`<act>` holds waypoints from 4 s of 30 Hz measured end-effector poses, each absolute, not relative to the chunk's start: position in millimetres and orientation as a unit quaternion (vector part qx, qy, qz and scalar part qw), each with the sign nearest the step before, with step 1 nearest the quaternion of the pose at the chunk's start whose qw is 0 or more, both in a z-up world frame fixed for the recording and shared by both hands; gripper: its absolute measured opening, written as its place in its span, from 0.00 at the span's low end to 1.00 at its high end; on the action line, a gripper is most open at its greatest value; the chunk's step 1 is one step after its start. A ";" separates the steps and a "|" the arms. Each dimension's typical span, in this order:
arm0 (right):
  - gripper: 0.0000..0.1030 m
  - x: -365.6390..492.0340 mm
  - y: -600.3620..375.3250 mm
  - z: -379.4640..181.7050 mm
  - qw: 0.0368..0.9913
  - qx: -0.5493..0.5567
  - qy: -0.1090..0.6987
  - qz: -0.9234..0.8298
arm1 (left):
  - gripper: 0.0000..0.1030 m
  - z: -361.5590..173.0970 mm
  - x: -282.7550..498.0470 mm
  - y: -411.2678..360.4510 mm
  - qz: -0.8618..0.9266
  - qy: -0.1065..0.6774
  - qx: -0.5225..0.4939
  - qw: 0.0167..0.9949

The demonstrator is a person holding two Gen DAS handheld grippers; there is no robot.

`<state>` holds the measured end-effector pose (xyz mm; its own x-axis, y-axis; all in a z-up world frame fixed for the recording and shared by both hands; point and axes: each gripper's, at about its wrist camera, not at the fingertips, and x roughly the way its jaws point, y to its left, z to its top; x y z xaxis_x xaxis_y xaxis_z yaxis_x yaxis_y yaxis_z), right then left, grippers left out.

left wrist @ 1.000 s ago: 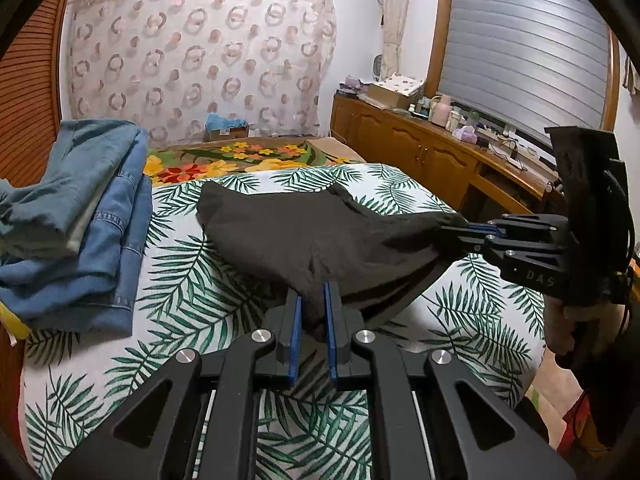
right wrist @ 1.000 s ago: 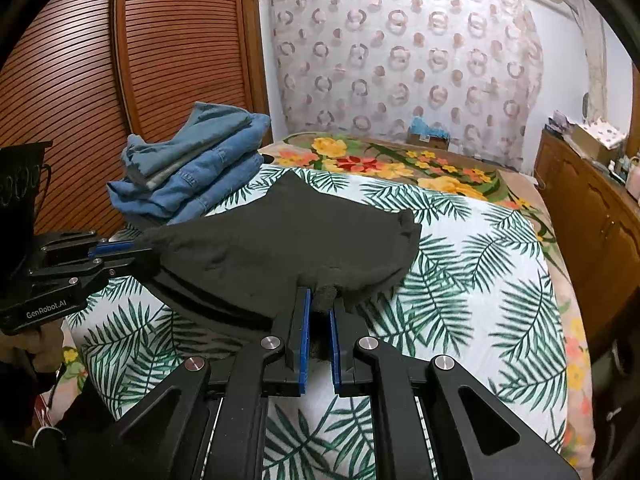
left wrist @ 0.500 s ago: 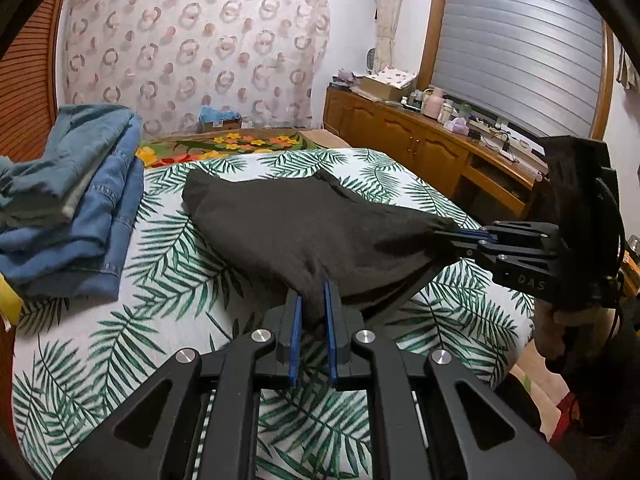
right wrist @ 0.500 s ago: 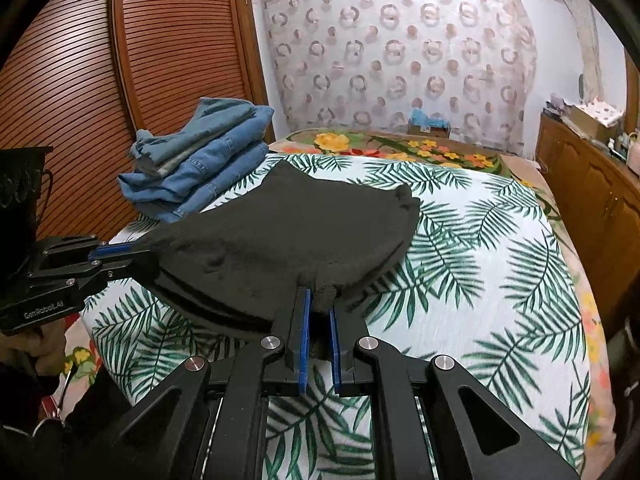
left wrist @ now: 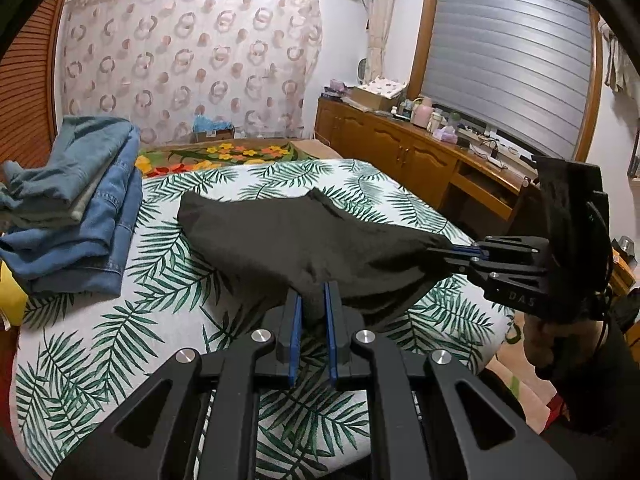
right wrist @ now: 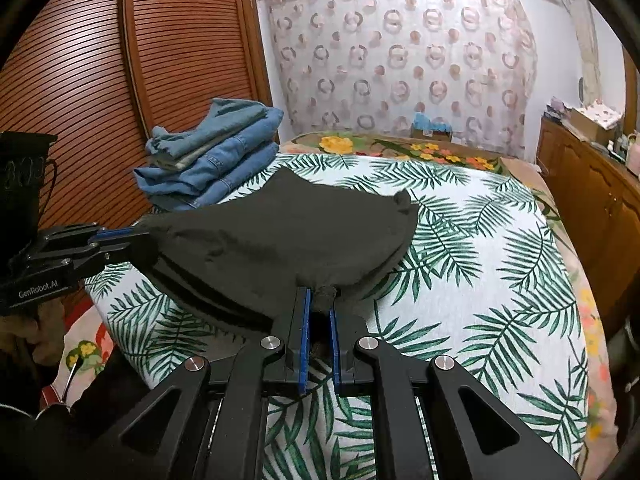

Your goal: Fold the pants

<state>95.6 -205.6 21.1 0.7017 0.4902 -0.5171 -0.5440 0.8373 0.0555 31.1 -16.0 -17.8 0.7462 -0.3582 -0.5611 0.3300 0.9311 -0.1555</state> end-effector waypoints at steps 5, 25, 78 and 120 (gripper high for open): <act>0.08 82.2 -208.9 28.4 0.924 -0.055 0.251 0.282 | 0.11 -8.5 25.3 -15.4 -0.188 0.294 -0.024 0.937; 0.08 60.0 -218.0 36.9 0.930 -0.062 0.230 0.280 | 0.11 3.4 8.9 -18.2 -0.204 0.276 -0.023 0.939; 0.08 179.0 -175.2 16.4 0.927 -0.073 0.265 0.253 | 0.11 -24.7 101.9 -4.2 -0.156 0.313 -0.029 0.937; 0.54 174.8 -162.9 -19.3 0.911 -0.118 0.317 0.235 | 0.61 -75.5 102.6 9.2 -0.131 0.366 -0.030 0.921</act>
<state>174.8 -162.9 -19.3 0.6888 0.3531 -0.6332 -0.5030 0.8617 -0.0667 102.6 9.2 -75.5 0.6982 -0.2636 -0.6657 0.2194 0.9638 -0.1515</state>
